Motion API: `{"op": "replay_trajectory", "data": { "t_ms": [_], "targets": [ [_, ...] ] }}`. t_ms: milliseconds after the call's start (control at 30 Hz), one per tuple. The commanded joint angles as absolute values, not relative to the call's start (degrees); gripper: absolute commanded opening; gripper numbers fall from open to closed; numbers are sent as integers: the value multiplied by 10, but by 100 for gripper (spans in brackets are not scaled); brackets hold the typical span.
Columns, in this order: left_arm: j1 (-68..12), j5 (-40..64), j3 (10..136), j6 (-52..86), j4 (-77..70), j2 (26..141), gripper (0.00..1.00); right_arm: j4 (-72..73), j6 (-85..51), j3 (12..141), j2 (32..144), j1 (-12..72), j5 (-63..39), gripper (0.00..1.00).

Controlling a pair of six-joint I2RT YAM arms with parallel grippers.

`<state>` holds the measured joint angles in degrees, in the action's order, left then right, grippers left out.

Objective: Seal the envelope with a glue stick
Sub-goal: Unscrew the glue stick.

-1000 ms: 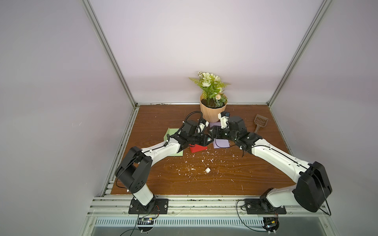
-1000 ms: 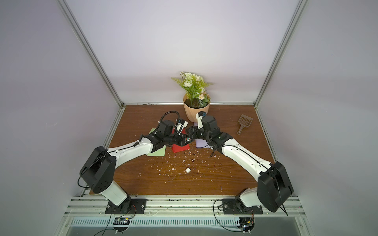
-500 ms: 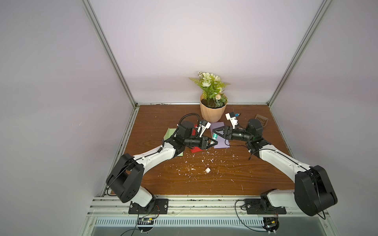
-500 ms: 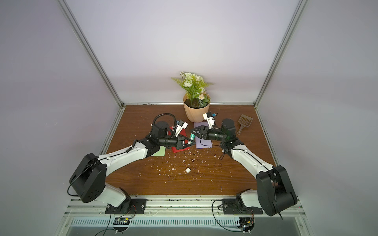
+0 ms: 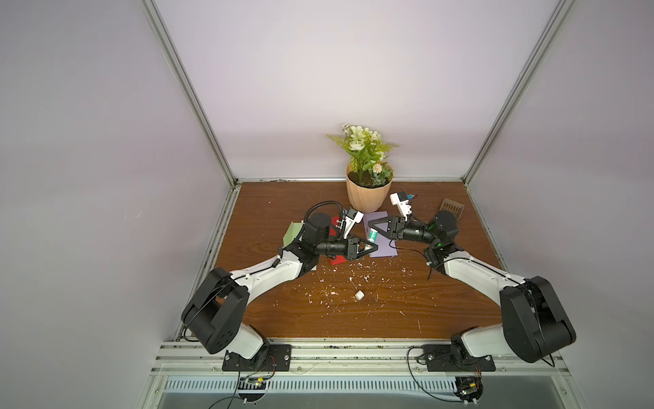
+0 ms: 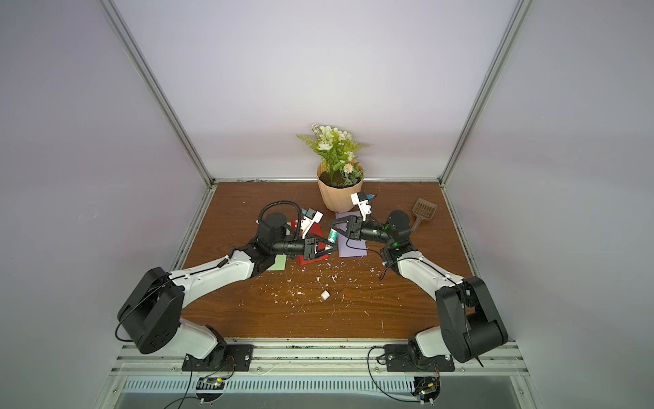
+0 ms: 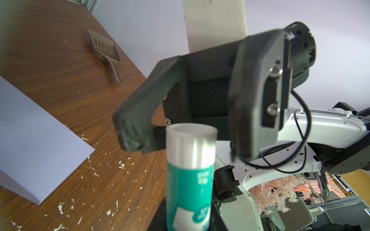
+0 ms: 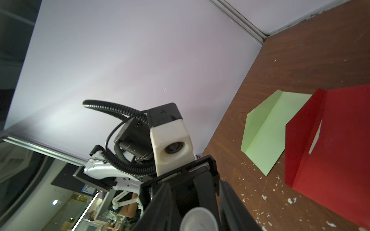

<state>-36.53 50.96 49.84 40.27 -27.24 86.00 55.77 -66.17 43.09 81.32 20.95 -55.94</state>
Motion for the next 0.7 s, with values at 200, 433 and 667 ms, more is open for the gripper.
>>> {"op": "replay_trajectory", "data": {
  "t_ms": [200, 433, 667],
  "targets": [
    [-358, 515, 495, 420, -303, 864, 1, 522, -624, 437, 787, 212, -556, 39],
    [-358, 485, 502, 396, -255, 857, 1, 351, -526, 470, 771, 216, -506, 24],
    [-358, 316, 563, 296, -58, 886, 1, 34, -386, 572, 787, 299, -209, 7]
  ]
}}
